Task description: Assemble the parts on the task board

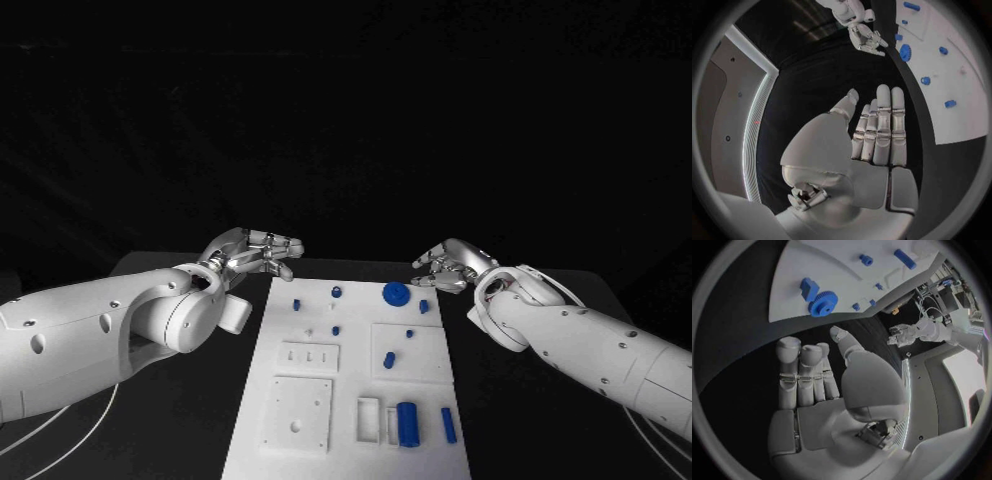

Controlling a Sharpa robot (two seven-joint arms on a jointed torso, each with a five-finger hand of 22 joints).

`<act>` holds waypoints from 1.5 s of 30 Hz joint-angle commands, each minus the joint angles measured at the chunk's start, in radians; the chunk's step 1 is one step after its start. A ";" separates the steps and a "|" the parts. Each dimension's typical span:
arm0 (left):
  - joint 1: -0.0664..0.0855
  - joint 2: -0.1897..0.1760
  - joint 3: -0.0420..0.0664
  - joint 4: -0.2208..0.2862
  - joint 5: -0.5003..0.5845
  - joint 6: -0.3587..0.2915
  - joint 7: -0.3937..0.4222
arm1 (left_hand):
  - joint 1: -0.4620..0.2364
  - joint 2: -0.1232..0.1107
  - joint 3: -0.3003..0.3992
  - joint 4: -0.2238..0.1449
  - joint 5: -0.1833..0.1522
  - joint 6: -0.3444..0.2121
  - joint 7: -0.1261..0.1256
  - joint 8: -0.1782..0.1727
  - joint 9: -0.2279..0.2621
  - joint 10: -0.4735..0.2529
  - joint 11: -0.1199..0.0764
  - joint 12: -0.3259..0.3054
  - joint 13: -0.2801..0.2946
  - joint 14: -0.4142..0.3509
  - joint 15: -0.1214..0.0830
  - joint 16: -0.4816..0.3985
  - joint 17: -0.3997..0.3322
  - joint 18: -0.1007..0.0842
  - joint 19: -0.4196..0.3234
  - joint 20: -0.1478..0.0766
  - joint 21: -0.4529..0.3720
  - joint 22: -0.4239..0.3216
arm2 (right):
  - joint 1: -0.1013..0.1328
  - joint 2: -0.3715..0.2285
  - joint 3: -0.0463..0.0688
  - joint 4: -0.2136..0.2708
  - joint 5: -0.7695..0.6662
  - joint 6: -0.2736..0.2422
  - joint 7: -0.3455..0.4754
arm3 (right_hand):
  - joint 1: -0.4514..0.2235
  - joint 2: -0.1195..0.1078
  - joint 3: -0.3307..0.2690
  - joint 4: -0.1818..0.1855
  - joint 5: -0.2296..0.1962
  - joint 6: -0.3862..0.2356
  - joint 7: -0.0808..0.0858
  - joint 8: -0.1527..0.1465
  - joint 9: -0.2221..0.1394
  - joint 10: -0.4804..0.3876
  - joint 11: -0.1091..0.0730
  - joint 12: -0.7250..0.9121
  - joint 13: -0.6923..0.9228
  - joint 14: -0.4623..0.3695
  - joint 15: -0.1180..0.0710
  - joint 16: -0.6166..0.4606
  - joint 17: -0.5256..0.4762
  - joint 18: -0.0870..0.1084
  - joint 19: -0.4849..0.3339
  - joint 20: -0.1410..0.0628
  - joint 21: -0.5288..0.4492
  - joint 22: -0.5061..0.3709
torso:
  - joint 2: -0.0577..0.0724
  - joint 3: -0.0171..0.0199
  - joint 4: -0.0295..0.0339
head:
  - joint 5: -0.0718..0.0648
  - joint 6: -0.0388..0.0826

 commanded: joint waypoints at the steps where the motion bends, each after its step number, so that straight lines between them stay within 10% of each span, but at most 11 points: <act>1: 0.001 0.005 0.001 0.003 -0.004 0.015 0.004 | -0.005 0.002 -0.004 -0.002 0.007 -0.006 -0.003 0.006 0.001 -0.005 0.000 0.001 0.001 -0.001 0.003 -0.004 0.000 0.019 -0.008 0.000 0.004 -0.001 | 0.002 0.021 0.000 -0.007 -0.088 0.080 -0.091 | -0.001 0.002 -0.002 -0.002 -0.011 -0.010 0.002 0.002 -0.002 0.011 0.000 0.008 0.010 0.003 -0.002 0.010 0.014 -0.008 0.057 -0.004 0.015 0.081 | 0.001 -0.0003 0.0021 | 0.001 -0.002; 14: 0.001 0.010 0.001 0.006 -0.005 0.018 0.002 | -0.005 0.002 -0.005 -0.001 0.006 -0.005 -0.003 0.005 0.001 -0.005 0.000 0.001 0.002 -0.002 0.003 -0.005 0.000 0.019 -0.009 0.000 0.006 -0.004 | 0.004 0.084 -0.003 -0.036 -0.206 0.083 -0.167 | 0.016 -0.016 -0.049 0.020 -0.039 -0.051 0.009 0.003 -0.001 0.018 0.006 0.026 0.030 0.006 0.003 0.040 0.062 -0.009 0.057 0.000 0.063 0.089 | 0.007 -0.0048 0.0141 | -0.005 -0.003; 45: 0.001 0.013 0.001 0.005 -0.008 0.019 0.000 | -0.005 0.002 -0.005 -0.001 0.006 -0.005 -0.003 0.005 0.001 -0.005 0.000 0.001 0.002 -0.002 0.003 -0.005 0.000 0.019 -0.009 0.000 0.006 -0.004 | 0.002 0.097 -0.007 -0.028 -0.231 0.094 -0.181 | 0.030 -0.017 -0.063 0.039 -0.048 -0.027 0.005 0.002 0.001 0.025 0.005 0.060 0.055 0.009 0.003 0.057 0.103 -0.010 0.055 0.001 0.106 0.095 | 0.005 -0.0021 0.0103 | 0.006 -0.013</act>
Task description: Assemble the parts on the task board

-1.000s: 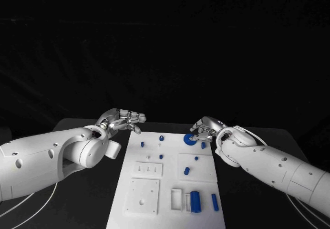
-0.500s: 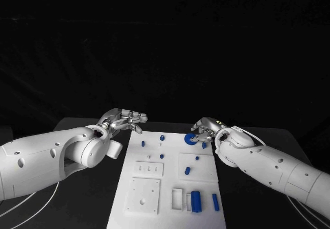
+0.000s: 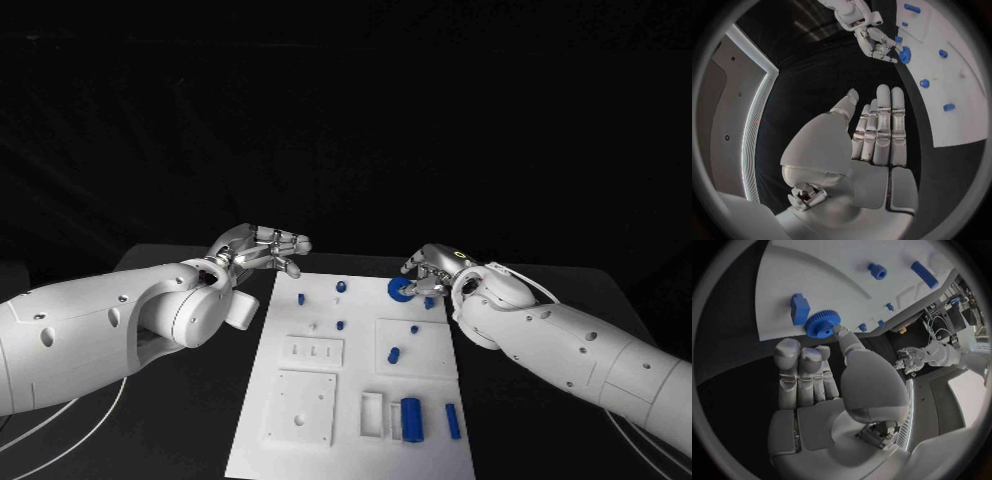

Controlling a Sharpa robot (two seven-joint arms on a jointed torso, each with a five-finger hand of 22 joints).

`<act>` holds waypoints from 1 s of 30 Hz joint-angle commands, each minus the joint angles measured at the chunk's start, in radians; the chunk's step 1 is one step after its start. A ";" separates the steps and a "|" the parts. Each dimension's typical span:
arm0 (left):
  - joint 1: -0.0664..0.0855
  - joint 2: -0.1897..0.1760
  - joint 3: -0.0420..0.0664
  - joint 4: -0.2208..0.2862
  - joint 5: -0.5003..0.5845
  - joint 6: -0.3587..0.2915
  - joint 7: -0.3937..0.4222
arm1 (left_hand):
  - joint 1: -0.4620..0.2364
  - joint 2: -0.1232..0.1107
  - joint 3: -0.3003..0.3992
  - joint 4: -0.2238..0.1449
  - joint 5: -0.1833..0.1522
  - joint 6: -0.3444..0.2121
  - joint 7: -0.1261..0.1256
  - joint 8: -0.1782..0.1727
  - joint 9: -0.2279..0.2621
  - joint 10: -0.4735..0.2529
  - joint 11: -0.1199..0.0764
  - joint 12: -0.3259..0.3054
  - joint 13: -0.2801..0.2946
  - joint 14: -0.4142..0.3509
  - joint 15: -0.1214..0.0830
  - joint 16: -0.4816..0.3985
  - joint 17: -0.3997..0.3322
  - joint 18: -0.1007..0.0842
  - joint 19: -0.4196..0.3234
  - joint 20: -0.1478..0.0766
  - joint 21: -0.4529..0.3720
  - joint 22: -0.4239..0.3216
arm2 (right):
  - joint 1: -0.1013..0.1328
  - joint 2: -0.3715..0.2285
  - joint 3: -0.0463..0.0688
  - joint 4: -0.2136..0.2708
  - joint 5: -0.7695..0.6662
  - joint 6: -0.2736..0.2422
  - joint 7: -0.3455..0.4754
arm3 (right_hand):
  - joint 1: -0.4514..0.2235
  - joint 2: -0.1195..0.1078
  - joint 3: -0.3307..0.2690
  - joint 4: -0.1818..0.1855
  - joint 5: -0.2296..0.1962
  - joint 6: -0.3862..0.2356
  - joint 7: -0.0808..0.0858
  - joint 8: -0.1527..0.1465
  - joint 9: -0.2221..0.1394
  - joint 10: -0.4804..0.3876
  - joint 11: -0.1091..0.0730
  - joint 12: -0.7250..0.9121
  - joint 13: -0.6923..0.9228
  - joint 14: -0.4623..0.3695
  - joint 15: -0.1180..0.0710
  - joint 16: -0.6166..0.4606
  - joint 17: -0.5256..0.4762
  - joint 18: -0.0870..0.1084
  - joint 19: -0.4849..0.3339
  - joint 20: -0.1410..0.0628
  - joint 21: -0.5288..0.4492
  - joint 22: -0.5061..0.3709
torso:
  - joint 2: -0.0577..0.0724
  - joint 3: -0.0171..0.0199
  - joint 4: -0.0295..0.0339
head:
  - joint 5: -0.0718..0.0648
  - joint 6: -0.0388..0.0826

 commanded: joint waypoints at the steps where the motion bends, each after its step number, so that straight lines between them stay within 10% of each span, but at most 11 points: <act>1: 0.001 0.001 0.001 0.001 -0.006 0.015 0.004 | -0.005 0.002 -0.006 0.001 0.007 -0.005 -0.003 0.006 0.001 -0.006 0.001 0.001 0.002 -0.002 0.003 -0.005 -0.001 0.019 -0.010 0.000 0.008 -0.005 | 0.000 -0.001 0.000 0.003 -0.005 0.021 -0.003 | -0.003 0.008 0.003 -0.007 0.003 0.015 -0.001 0.003 0.003 0.006 -0.001 0.005 0.004 0.005 -0.001 0.004 0.004 -0.009 0.055 0.001 0.007 0.096 | 0.000 -0.0008 0.0019 | -0.001 -0.001; 30: 0.001 0.000 0.001 0.002 -0.008 0.015 0.001 | -0.002 0.003 -0.004 0.001 0.007 -0.005 -0.003 0.006 0.001 -0.006 0.001 0.001 0.002 -0.003 0.003 -0.005 -0.001 0.019 -0.010 0.000 0.009 -0.006 | -0.004 -0.006 0.000 0.007 -0.005 0.060 -0.005 | -0.014 0.005 -0.003 -0.007 0.016 0.020 -0.002 0.002 0.002 0.014 -0.001 0.031 0.031 0.007 -0.001 0.018 0.026 -0.011 0.053 0.000 0.036 0.100 | 0.001 -0.0004 0.0016 | 0.003 -0.005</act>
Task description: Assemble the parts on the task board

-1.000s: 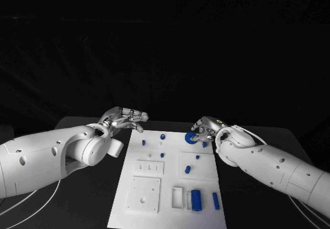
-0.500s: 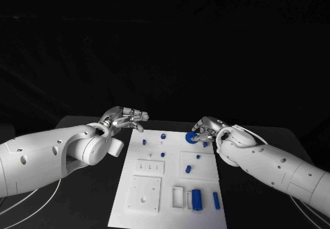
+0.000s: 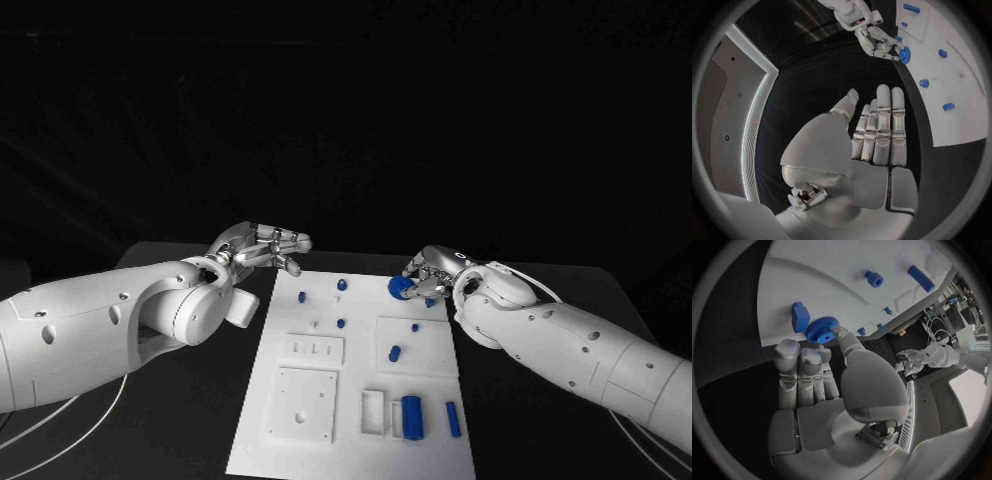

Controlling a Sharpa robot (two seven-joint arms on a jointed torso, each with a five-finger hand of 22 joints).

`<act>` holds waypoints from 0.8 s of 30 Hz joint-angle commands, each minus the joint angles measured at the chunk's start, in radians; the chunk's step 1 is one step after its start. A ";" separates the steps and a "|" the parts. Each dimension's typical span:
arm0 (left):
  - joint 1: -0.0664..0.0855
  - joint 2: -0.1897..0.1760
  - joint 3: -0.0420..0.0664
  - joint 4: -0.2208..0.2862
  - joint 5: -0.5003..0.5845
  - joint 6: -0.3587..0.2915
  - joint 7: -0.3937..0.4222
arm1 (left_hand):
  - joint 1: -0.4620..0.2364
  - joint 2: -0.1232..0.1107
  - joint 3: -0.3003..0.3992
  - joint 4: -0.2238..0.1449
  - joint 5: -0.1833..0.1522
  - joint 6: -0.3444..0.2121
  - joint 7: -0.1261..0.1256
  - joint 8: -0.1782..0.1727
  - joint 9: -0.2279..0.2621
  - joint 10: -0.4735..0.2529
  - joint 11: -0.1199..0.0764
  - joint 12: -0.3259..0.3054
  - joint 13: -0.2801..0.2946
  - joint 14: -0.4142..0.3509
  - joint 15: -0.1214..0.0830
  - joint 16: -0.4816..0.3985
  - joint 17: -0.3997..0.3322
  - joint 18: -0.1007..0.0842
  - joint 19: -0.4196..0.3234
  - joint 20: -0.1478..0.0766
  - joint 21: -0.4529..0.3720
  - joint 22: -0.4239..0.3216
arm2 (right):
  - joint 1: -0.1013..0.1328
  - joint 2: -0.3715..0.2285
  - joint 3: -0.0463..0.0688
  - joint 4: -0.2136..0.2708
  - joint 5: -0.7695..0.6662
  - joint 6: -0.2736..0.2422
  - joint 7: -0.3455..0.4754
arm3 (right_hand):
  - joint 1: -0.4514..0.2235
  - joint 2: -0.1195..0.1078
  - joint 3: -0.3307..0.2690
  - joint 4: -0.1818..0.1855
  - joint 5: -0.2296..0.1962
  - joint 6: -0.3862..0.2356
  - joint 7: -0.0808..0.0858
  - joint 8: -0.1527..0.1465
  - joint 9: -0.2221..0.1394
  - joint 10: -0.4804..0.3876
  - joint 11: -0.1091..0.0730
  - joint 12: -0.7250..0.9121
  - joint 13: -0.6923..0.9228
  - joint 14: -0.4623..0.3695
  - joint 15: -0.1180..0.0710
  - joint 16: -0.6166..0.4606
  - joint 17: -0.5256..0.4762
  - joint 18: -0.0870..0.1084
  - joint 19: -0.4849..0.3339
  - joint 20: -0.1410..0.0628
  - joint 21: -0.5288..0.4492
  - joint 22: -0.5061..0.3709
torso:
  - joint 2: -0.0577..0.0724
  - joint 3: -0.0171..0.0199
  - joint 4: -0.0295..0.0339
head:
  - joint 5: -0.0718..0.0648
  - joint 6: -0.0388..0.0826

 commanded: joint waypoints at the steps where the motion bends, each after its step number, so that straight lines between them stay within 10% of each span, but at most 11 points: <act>1: 0.001 0.001 0.001 0.002 -0.005 0.014 0.004 | -0.002 0.003 -0.004 0.001 0.007 -0.005 -0.003 0.006 0.001 -0.006 0.001 0.001 0.002 -0.003 0.003 -0.005 -0.001 0.019 -0.010 0.000 0.004 -0.001 | -0.001 -0.001 0.000 0.002 -0.006 0.025 -0.001 | -0.008 -0.002 -0.004 0.000 0.006 0.000 0.000 0.002 0.000 0.005 0.001 0.001 0.001 0.007 -0.001 0.005 0.001 -0.005 0.053 0.000 0.005 0.100 | 0.001 0.0001 0.0010 | -0.001 0.000; 24: 0.001 0.002 0.001 0.002 -0.008 0.016 0.001 | -0.003 0.001 -0.004 0.002 0.007 -0.006 -0.003 0.006 0.001 -0.007 0.001 0.001 0.002 -0.003 0.004 -0.005 -0.001 0.019 -0.012 0.001 0.007 -0.003 | -0.002 0.012 -0.005 -0.022 -0.022 0.027 -0.010 | -0.001 0.003 0.018 -0.006 -0.003 -0.008 0.002 0.002 -0.002 0.006 0.002 0.000 0.003 0.008 0.000 0.009 0.011 -0.003 0.052 0.001 0.014 0.101 | 0.000 -0.0014 0.0017 | 0.001 -0.006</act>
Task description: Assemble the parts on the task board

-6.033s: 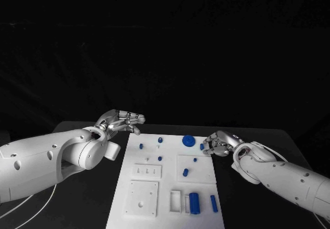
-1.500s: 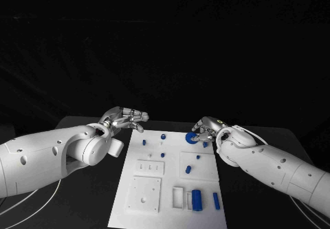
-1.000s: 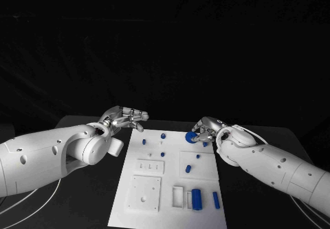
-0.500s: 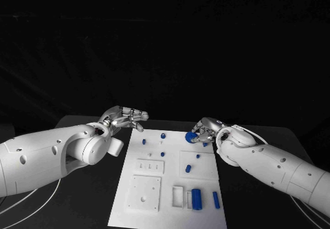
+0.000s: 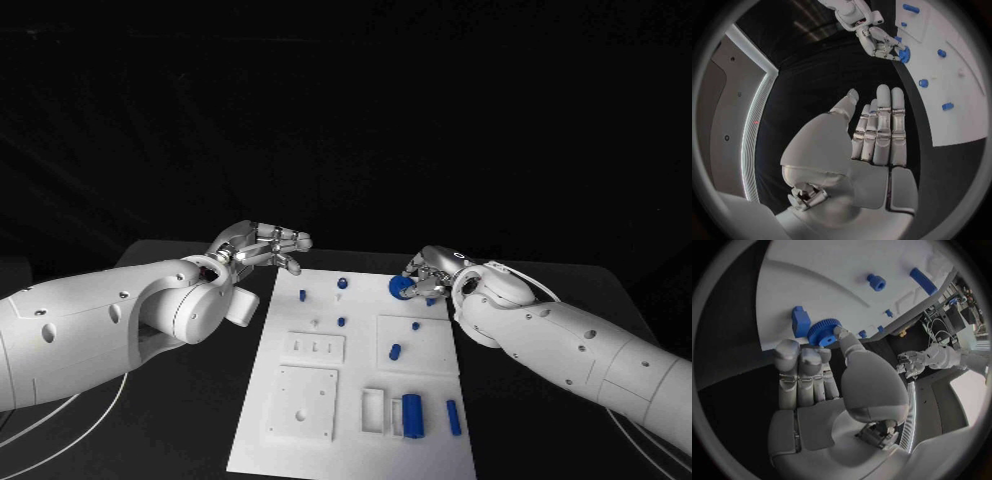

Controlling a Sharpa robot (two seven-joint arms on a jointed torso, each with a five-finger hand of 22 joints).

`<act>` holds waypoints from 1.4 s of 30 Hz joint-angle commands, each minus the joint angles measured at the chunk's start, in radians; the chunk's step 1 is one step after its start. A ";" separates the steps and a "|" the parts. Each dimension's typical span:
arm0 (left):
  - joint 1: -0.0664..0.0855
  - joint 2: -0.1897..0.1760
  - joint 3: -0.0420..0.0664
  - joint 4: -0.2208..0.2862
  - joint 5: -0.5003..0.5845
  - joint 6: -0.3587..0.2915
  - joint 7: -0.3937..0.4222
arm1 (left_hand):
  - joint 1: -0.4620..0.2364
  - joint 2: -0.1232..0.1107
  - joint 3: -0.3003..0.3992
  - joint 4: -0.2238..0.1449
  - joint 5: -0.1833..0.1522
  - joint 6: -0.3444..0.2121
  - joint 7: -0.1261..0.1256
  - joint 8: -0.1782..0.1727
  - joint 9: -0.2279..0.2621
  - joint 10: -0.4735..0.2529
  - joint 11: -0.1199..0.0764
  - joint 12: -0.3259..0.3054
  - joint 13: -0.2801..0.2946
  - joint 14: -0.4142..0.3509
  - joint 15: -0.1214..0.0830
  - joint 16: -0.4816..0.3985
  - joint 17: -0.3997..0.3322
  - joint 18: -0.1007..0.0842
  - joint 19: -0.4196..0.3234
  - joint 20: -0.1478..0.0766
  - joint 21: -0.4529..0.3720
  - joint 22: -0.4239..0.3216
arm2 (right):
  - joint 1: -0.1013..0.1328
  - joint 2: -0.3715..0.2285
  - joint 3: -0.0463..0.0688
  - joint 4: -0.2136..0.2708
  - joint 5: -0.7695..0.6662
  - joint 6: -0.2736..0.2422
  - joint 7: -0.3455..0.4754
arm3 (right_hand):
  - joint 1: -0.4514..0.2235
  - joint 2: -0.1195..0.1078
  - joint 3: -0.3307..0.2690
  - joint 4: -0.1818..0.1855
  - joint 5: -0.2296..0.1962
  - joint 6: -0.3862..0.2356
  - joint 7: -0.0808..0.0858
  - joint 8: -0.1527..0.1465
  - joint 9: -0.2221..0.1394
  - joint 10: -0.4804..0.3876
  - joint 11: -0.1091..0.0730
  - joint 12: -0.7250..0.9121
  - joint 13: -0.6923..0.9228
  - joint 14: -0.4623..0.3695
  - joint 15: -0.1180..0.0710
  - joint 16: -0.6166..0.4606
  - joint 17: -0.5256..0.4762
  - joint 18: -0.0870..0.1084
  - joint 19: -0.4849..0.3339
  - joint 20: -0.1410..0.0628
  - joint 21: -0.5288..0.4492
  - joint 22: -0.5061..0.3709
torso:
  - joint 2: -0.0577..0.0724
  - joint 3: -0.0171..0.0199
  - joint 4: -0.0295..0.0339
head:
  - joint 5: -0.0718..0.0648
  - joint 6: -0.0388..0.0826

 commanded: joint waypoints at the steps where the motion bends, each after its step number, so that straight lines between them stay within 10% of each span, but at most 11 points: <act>1: 0.001 0.002 0.001 0.002 -0.007 0.015 0.003 | -0.003 0.001 -0.004 0.002 0.007 -0.006 -0.003 0.006 0.001 -0.007 0.001 0.001 0.002 -0.003 0.004 -0.005 -0.001 0.019 -0.005 0.001 0.007 -0.001 | -0.001 0.002 -0.004 -0.007 -0.020 0.019 -0.008 | -0.002 0.003 0.004 -0.001 -0.003 -0.004 -0.001 0.002 -0.001 0.006 0.002 0.000 0.001 0.008 0.000 0.005 0.002 -0.003 0.052 0.001 0.007 0.101 | -0.001 -0.0008 -0.0004 | 0.001 -0.002; 15: 0.000 0.016 0.000 -0.013 -0.010 0.019 0.003 | -0.004 0.002 -0.003 0.003 0.007 -0.006 -0.003 0.005 0.001 -0.009 0.002 0.001 0.002 -0.005 0.004 -0.006 -0.002 0.019 -0.006 0.001 0.008 -0.004 | -0.001 0.001 -0.014 -0.011 -0.024 0.033 -0.005 | -0.002 0.003 0.022 -0.021 0.011 -0.008 0.000 0.003 -0.001 0.004 0.001 -0.001 0.001 0.008 0.000 0.006 0.005 -0.004 0.050 0.001 0.014 0.102 | 0.002 -0.0030 -0.0054 | 0.001 -0.005; 28: 0.000 0.014 0.000 -0.013 -0.010 0.018 0.004 | -0.004 0.002 -0.003 0.003 0.007 -0.006 -0.003 0.005 0.001 -0.009 0.002 0.001 0.002 -0.005 0.004 -0.006 -0.002 0.019 -0.006 0.001 0.008 -0.004 | -0.001 0.000 -0.016 0.005 -0.055 -0.007 -0.013 | -0.034 -0.004 0.215 -0.096 -0.006 0.047 -0.010 0.002 -0.001 0.014 -0.008 0.018 0.020 0.009 -0.007 0.009 0.015 -0.009 0.049 -0.005 0.031 0.104 | 0.001 -0.0029 -0.0057 | 0.000 -0.005; 33: 0.000 0.015 0.000 -0.013 -0.010 0.018 0.004 | -0.004 0.002 -0.003 0.003 0.007 -0.006 -0.003 0.005 0.001 -0.009 0.002 0.001 0.002 -0.005 0.004 -0.006 -0.002 0.019 -0.006 0.001 0.008 -0.004 | -0.001 0.001 -0.016 0.020 -0.063 -0.038 -0.022 | -0.047 -0.001 0.212 -0.084 -0.111 0.061 -0.015 0.002 -0.002 0.021 -0.009 0.027 0.027 0.010 -0.007 0.008 0.015 -0.011 0.049 -0.006 0.033 0.104 | 0.001 -0.0034 -0.0052 | 0.000 -0.003; 42: 0.000 0.013 0.000 -0.013 -0.010 0.015 0.003 | 0.001 0.010 0.004 -0.002 0.012 -0.005 -0.003 0.006 0.001 -0.010 0.002 0.001 0.001 -0.007 0.004 -0.009 -0.003 0.019 -0.008 0.001 0.009 -0.006 | 0.000 0.000 -0.016 0.062 -0.083 -0.078 -0.044 | -0.048 -0.009 0.201 -0.051 -0.084 0.074 -0.020 0.002 -0.002 0.025 -0.012 0.029 0.032 0.011 -0.009 0.009 0.017 -0.011 0.050 -0.008 0.033 0.103 | 0.001 -0.0034 -0.0042 | 0.005 -0.002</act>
